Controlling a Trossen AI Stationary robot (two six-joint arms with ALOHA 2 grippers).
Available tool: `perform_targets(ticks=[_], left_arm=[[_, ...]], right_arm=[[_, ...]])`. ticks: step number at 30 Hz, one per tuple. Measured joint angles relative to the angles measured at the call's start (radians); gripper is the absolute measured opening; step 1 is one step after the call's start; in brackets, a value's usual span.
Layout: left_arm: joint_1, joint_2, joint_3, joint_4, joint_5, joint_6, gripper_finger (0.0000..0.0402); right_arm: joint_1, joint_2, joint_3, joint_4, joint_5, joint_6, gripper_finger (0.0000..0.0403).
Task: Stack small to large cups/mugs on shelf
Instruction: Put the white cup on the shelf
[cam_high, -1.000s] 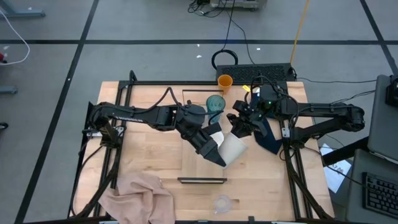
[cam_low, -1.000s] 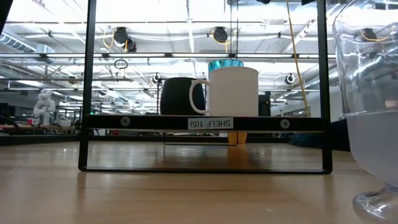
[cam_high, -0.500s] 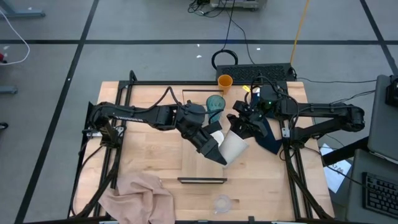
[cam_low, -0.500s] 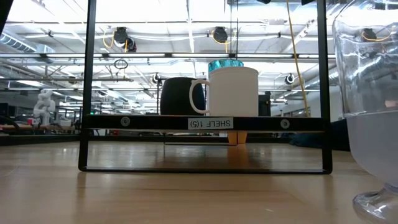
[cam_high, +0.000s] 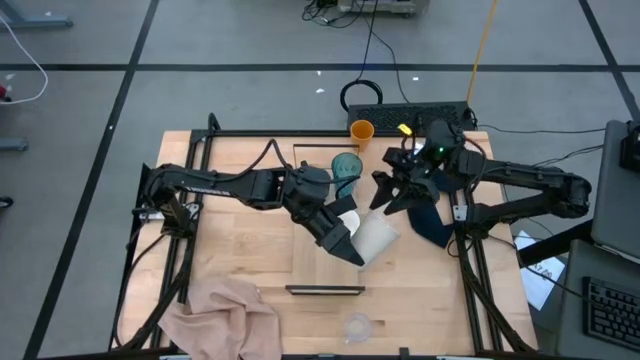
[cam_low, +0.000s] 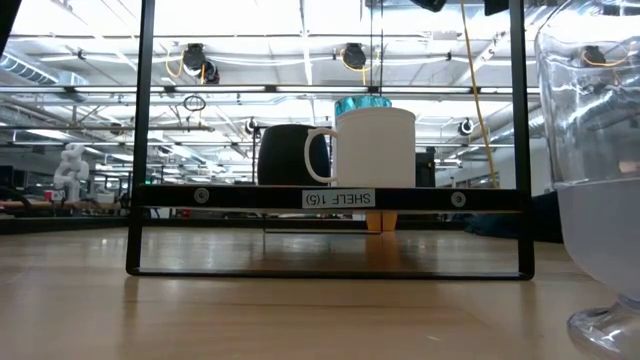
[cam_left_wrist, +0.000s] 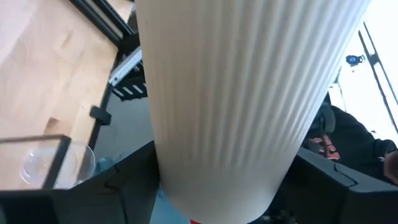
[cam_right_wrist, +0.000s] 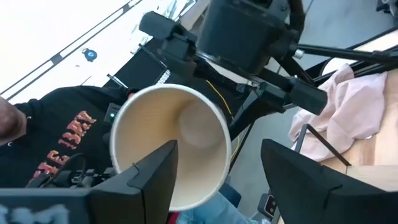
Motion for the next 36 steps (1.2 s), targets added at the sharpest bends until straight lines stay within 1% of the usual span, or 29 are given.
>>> perform_targets(ticks=[1, 5, 7, 11, 13, 15, 17, 19, 23, 27, 28, 30, 32, 34, 36], left_arm=[[0.002, 0.0, 0.0, 0.0, -0.009, 0.012, 0.0273], [0.021, -0.007, 0.0, -0.005, -0.018, 0.052, 0.0272], [0.036, -0.015, 0.0, -0.004, -0.025, 0.073, 0.0273], [0.063, -0.045, 0.0, -0.012, -0.05, 0.134, 0.0303], [0.08, -0.066, 0.0, -0.041, -0.068, 0.167, 0.0309], [0.098, -0.091, 0.0, -0.08, -0.089, 0.204, 0.03], [0.118, -0.117, 0.0, -0.131, -0.117, 0.254, 0.028], [0.135, -0.154, 0.0, -0.191, -0.173, 0.308, 0.0265], [0.166, -0.226, 0.0, -0.274, -0.275, 0.397, 0.0265], [0.193, -0.281, 0.0, -0.348, -0.288, 0.42, 0.0265], [0.197, -0.295, -0.001, -0.377, -0.305, 0.427, 0.0268], [0.197, -0.322, 0.001, -0.392, -0.368, 0.466, 0.0277], [0.197, -0.346, 0.001, -0.448, -0.437, 0.506, 0.028], [0.197, -0.358, 0.001, -0.466, -0.494, 0.526, 0.0274], [0.197, -0.373, -0.001, -0.523, -0.552, 0.544, 0.0265]], right_arm=[[-0.014, -0.009, 0.0, -0.001, -0.008, 0.002, 0.022], [-0.077, -0.055, 0.0, -0.022, -0.05, 0.003, 0.022], [-0.11, -0.081, 0.0, -0.039, -0.053, 0.003, 0.022], [-0.174, -0.134, 0.0, -0.07, -0.053, 0.002, 0.022], [-0.204, -0.16, 0.0, -0.1, -0.054, -0.001, 0.022], [-0.231, -0.186, 0.0, -0.136, -0.054, -0.009, 0.022], [-0.256, -0.209, 0.0, -0.167, -0.054, -0.016, 0.022], [-0.28, -0.231, 0.0, -0.199, -0.054, -0.022, 0.022], [-0.32, -0.259, 0.0, -0.238, -0.052, -0.025, 0.022], [-0.349, -0.274, 0.0, -0.251, -0.049, -0.007, 0.022], [-0.353, -0.276, 0.0, -0.255, -0.05, -0.006, 0.022], [-0.36, -0.277, 0.0, -0.262, -0.047, -0.006, 0.022], [-0.367, -0.277, 0.0, -0.262, -0.045, -0.006, 0.022], [-0.373, -0.278, 0.0, -0.261, -0.039, -0.006, 0.022], [-0.379, -0.278, 0.0, -0.261, -0.02, -0.006, 0.022]])
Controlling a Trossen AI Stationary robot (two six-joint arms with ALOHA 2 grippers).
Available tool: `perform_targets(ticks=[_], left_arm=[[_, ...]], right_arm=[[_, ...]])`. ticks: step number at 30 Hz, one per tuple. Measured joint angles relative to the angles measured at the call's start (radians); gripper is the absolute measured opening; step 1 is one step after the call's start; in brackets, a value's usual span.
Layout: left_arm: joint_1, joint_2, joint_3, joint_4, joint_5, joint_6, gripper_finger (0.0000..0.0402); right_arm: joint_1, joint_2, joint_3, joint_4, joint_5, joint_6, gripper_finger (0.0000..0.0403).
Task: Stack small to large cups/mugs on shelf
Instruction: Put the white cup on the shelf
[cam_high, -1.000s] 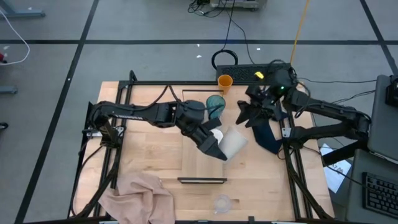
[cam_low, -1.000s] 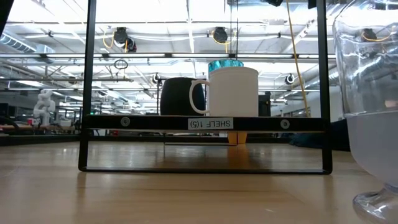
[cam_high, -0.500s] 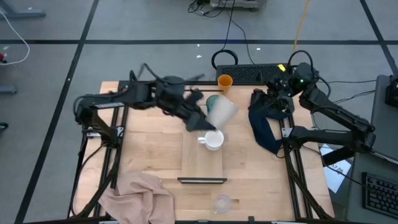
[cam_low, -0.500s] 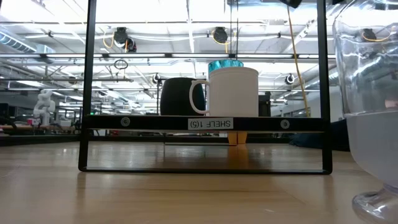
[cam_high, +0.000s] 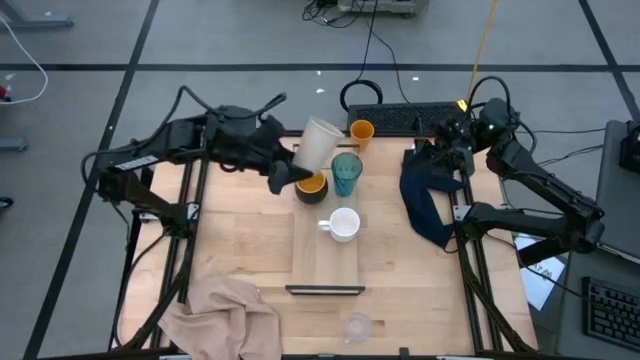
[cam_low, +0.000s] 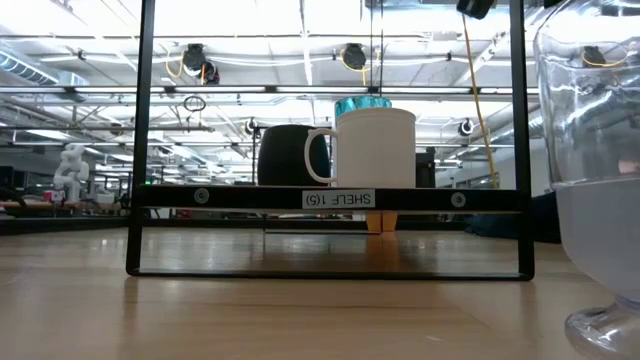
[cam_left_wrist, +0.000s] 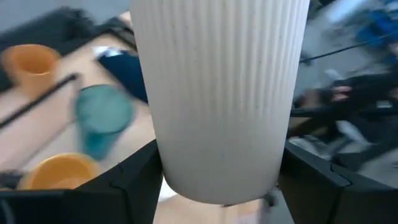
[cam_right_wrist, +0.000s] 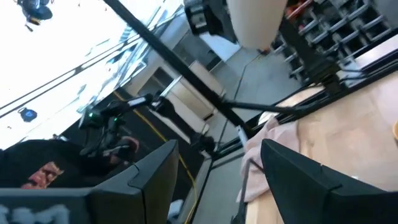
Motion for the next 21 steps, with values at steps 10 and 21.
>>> perform_targets(ticks=[10, 21], left_arm=[[-0.032, -0.016, 0.0, -0.185, -0.18, 0.051, 0.0278], [-0.098, -0.017, 0.0, -0.237, -0.271, 0.069, 0.0265]], right_arm=[[-0.019, 0.0, 0.0, -0.003, 0.03, 0.001, 0.0219], [-0.019, 0.001, 0.0, -0.038, 0.108, -0.025, 0.0219]])
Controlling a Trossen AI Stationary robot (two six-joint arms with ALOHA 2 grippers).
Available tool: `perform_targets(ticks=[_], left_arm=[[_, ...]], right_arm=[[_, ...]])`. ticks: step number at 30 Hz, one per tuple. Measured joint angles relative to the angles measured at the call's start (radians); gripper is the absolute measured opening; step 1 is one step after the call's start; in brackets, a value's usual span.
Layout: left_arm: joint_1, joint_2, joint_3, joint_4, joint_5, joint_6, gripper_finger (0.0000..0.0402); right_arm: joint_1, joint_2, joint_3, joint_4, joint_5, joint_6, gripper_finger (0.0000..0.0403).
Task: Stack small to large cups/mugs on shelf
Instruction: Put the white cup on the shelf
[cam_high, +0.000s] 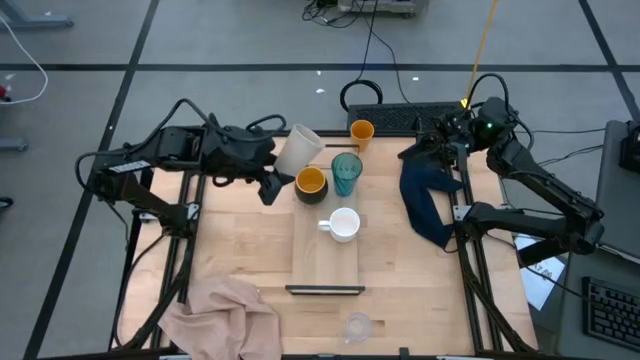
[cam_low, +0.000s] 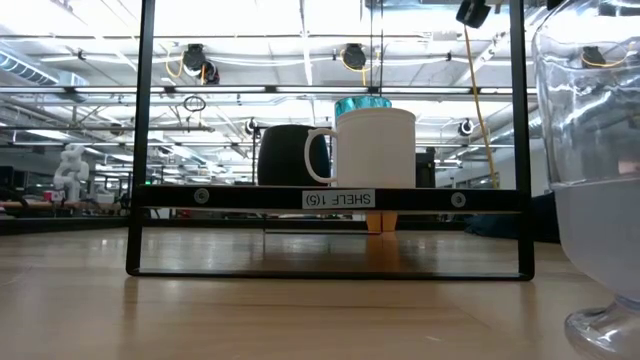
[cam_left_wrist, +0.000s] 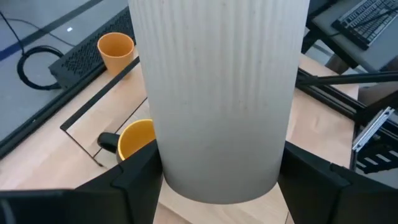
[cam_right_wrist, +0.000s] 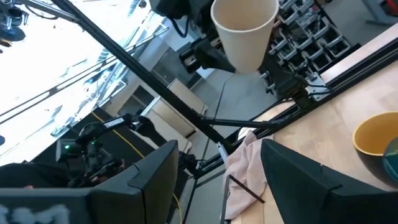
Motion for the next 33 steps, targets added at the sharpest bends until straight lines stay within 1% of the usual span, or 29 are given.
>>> perform_targets(ticks=[3, 4, 10, 13, 16, 20, 22, 24, 26, 29, 31, 33], left_arm=[[-0.018, 0.0, 0.0, 0.001, -0.008, 0.011, 0.0265], [-0.028, 0.0, 0.0, 0.001, -0.026, 0.016, 0.0265], [-0.102, 0.0, 0.0, 0.006, -0.214, 0.04, 0.0267], [-0.119, 0.0, 0.0, 0.019, -0.247, 0.066, 0.0266], [-0.135, 0.007, 0.0, 0.09, -0.271, 0.113, 0.0266], [-0.155, 0.019, 0.0, 0.167, -0.262, 0.176, 0.027], [-0.161, 0.027, 0.001, 0.237, -0.246, 0.2, 0.0271], [-0.17, 0.03, 0.001, 0.279, -0.222, 0.227, 0.0267], [-0.173, 0.041, 0.001, 0.298, -0.2, 0.242, 0.0266], [-0.166, 0.059, 0.001, 0.287, -0.17, 0.219, 0.0266], [-0.165, 0.079, -0.001, 0.295, -0.127, 0.182, 0.0266], [-0.167, 0.092, 0.0, 0.311, -0.091, 0.163, 0.0267]], right_arm=[[0.0, 0.001, 0.0, 0.0, 0.013, -0.001, 0.0219], [0.0, 0.002, 0.0, 0.0, 0.02, -0.001, 0.0219], [0.0, 0.002, 0.0, -0.025, 0.048, -0.008, 0.0219], [0.0, 0.003, 0.0, -0.023, 0.053, -0.003, 0.0219], [0.0, 0.005, 0.0, -0.022, 0.077, 0.001, 0.0219], [0.019, 0.005, 0.0, 0.006, 0.082, 0.016, 0.0219], [0.042, 0.006, 0.0, 0.068, 0.087, 0.04, 0.0219], [0.065, 0.006, 0.0, 0.169, 0.129, 0.082, 0.0219], [0.087, 0.006, 0.0, 0.3, 0.198, 0.126, 0.0219], [0.126, 0.007, 0.006, 0.48, 0.281, 0.169, 0.0219], [0.162, 0.015, 0.041, 0.501, 0.285, 0.173, 0.0219], [0.206, 0.03, 0.089, 0.448, 0.28, 0.153, 0.0219]])
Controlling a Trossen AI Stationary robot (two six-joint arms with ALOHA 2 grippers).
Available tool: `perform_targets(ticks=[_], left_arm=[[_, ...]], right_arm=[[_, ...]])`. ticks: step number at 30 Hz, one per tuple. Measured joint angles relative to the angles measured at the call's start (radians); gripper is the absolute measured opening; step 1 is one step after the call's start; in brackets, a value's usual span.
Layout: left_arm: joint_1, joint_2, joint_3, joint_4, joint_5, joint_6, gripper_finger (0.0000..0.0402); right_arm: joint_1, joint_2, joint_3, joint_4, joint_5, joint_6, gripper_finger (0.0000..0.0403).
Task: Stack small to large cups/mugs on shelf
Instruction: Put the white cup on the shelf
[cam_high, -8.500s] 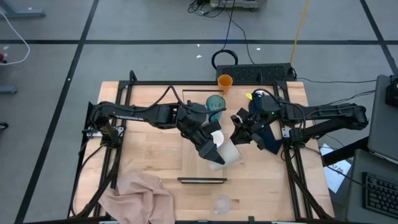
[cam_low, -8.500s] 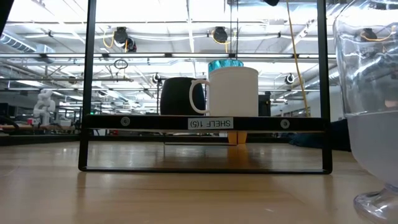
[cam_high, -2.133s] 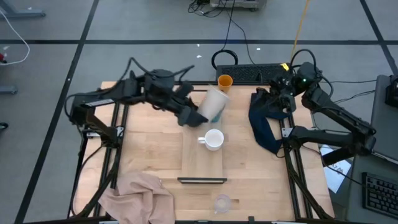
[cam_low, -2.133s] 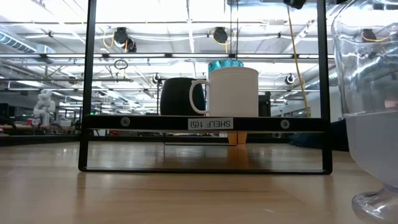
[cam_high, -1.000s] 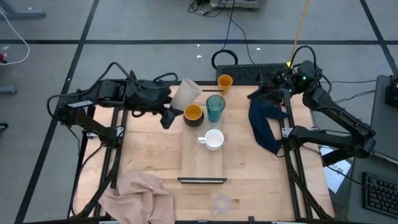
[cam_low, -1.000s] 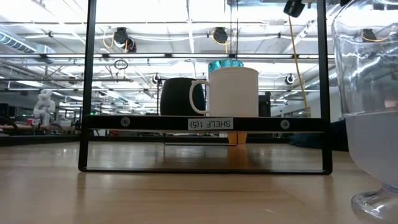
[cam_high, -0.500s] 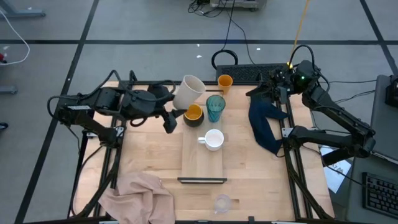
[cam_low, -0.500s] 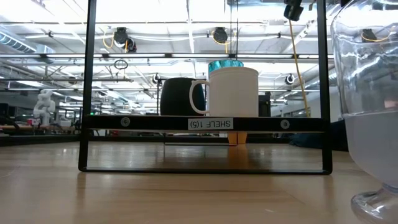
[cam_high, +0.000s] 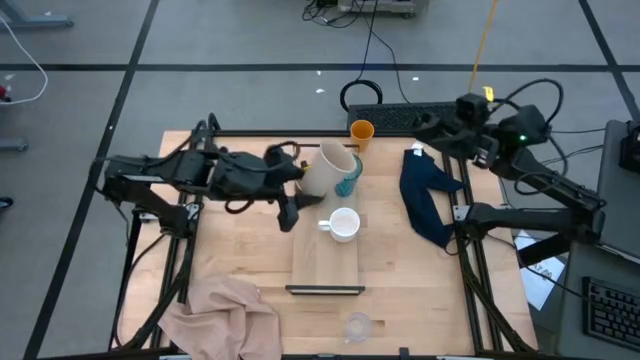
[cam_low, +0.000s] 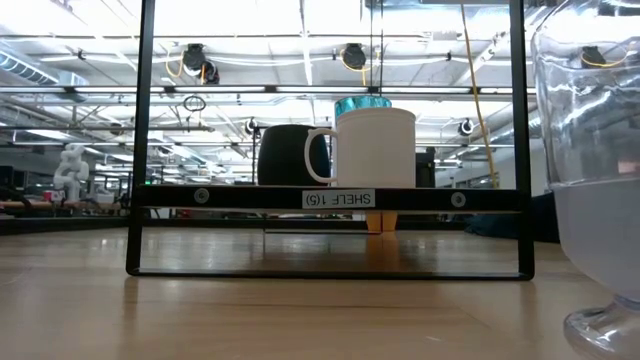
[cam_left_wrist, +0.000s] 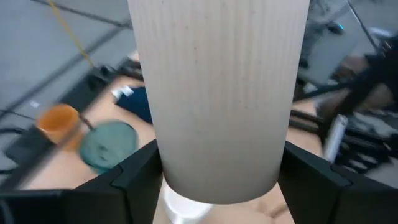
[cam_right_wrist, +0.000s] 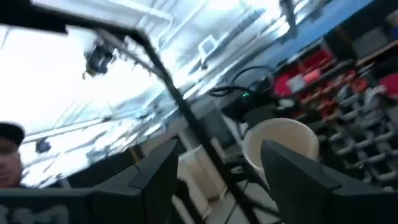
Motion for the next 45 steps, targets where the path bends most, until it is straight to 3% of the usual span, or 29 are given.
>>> perform_targets(ticks=[4, 9, 13, 29, 38, 45], left_arm=[[0.004, 0.04, 0.0, 0.022, 0.138, -0.089, 0.0271], [-0.003, 0.096, 0.0, 0.067, 0.223, -0.164, 0.0266], [-0.011, 0.128, 0.0, 0.104, 0.272, -0.222, 0.0266], [-0.043, 0.165, -0.001, 0.118, 0.284, -0.307, 0.0273], [-0.043, 0.165, -0.001, 0.152, 0.302, -0.306, 0.0265], [-0.043, 0.165, -0.001, 0.15, 0.304, -0.324, 0.0279]], right_arm=[[0.102, 0.058, 0.128, -0.212, -0.025, -0.165, 0.0219], [0.198, 0.158, 0.267, -0.557, -0.027, -0.448, 0.0219], [0.28, 0.236, 0.313, -0.722, -0.032, -0.581, 0.0219], [0.456, 0.312, 0.315, -0.769, -0.071, -0.6, 0.021], [0.471, 0.331, 0.315, -0.784, -0.075, -0.587, 0.0131], [0.47, 0.349, 0.315, -0.779, -0.068, -0.616, 0.0033]])
